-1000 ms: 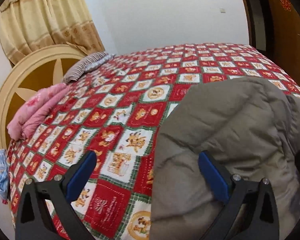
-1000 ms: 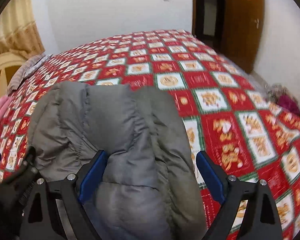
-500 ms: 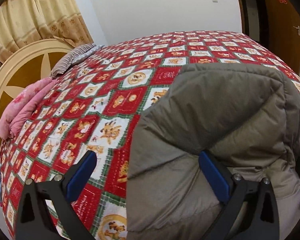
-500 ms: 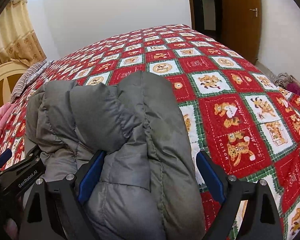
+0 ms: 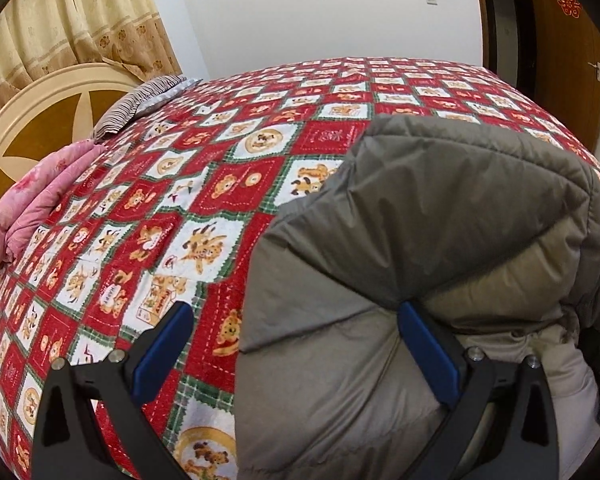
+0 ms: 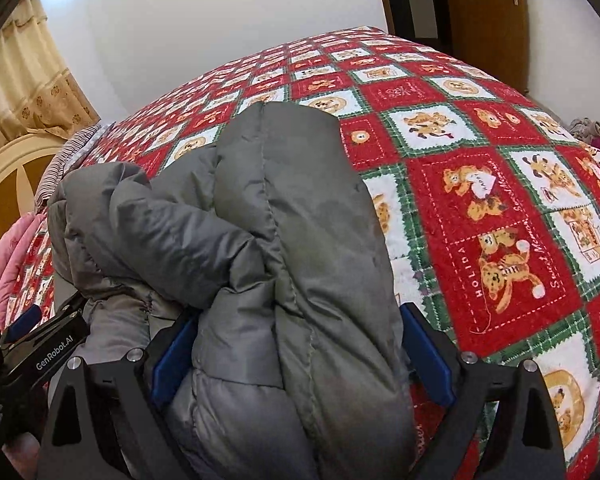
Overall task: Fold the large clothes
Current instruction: 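Grasp the folded grey jacket with the right tool while the left tool grasps its other end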
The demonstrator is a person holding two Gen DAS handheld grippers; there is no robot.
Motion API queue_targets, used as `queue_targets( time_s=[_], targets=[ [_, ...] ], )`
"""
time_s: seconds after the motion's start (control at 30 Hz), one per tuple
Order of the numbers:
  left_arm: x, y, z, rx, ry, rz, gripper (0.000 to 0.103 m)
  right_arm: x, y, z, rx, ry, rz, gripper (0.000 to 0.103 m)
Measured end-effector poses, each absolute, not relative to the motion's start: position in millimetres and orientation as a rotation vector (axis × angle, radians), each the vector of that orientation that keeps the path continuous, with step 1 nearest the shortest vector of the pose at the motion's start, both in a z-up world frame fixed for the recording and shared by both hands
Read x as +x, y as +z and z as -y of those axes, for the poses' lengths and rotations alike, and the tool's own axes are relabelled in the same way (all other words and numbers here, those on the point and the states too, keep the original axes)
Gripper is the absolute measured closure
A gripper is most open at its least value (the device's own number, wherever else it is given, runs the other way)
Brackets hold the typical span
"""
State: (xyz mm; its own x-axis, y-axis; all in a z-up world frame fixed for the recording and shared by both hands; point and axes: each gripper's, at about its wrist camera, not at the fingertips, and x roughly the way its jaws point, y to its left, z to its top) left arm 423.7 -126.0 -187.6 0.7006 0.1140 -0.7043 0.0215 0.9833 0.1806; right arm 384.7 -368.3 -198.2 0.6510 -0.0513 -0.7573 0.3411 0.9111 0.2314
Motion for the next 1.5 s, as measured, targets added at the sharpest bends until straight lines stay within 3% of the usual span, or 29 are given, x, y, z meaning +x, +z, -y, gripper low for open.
queue_targets(
  time_s=[0.77,1.13,1.23,1.4,1.5],
  targets=[
    [382.3,-184.9,97.9,0.104,-0.157,-0.803,0.0,369.6,-203.7,384.3,0.448,-0.088,-0.784,0.01],
    [389.2,-194.2,100.1,0.108,-0.21,-0.829,0.0,365.8,-204.2,380.3,0.443,-0.057,-0.78,0.026],
    [388.4,-195.5,100.9,0.105,-0.23,-0.841,0.0,365.0,-203.4,375.0,0.427,-0.045,-0.784,0.035],
    [378.9,-193.9,108.5,0.126,-0.288,-0.825,0.021,367.0,-205.0,375.6,0.432,-0.024,-0.786,0.041],
    [373.7,-191.8,114.1,0.152,-0.286,-0.807,0.025,367.4,-205.7,377.1,0.434,-0.019,-0.786,0.045]
  ],
)
